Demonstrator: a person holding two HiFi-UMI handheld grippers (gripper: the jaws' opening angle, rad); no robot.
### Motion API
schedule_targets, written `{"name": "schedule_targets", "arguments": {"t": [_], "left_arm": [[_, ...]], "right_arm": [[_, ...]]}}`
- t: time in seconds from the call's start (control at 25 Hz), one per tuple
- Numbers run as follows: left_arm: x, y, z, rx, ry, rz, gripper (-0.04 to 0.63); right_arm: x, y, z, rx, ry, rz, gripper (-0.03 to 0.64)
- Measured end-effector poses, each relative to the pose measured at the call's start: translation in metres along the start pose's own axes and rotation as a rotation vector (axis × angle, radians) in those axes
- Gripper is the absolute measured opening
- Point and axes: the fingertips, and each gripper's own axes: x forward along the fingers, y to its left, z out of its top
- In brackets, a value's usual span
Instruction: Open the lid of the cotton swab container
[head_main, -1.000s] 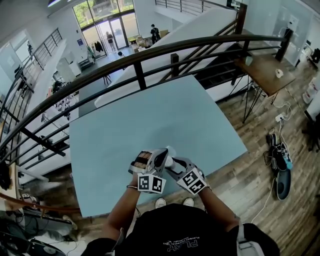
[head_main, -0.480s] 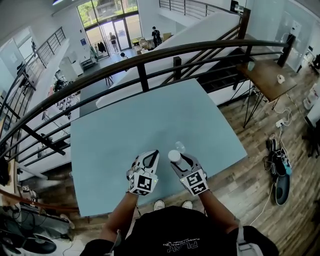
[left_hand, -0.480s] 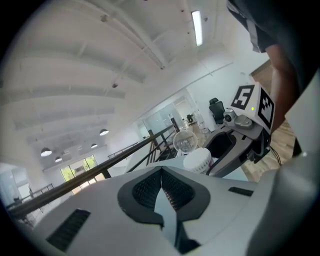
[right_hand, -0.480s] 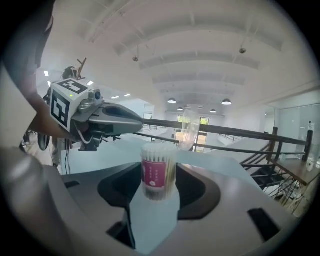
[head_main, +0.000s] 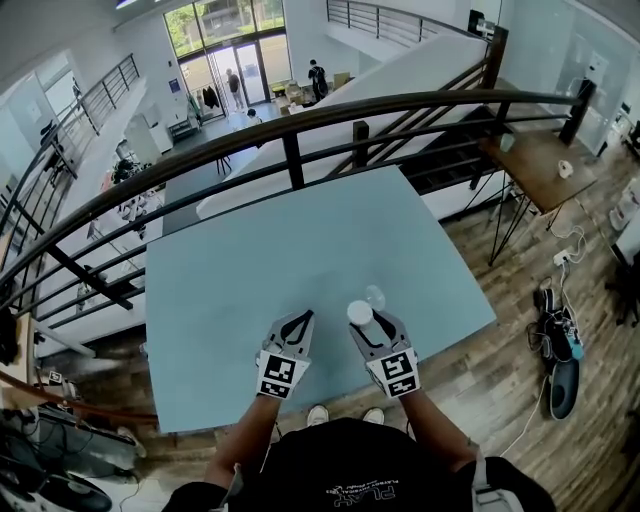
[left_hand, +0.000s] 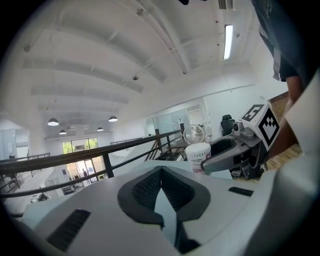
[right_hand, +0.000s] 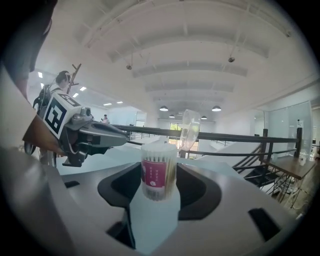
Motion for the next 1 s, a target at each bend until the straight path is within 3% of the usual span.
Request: {"name": "schedule_targets", "arguments": {"t": [0.12,0.4,1.0], "left_arm": [[-0.002,-0.006,-0.008,-0.046,0.003,-0.008,0.014],[-0.004,-0.018,-0.013,-0.068,-0.008,-0.031,0.014],[-0.007,-0.018,-0.016,-0.113,-0.019,-0.026,0.014]], "right_arm": [[-0.005,-0.007,0.0,-0.003,-0.008,-0.031,0.224],[-0.01,-0.02,-0.003,-0.011,-0.003,-0.105,0.224],[-0.011,-0.028,0.013,-0.018,-0.038,-0.137,0.222]]}}
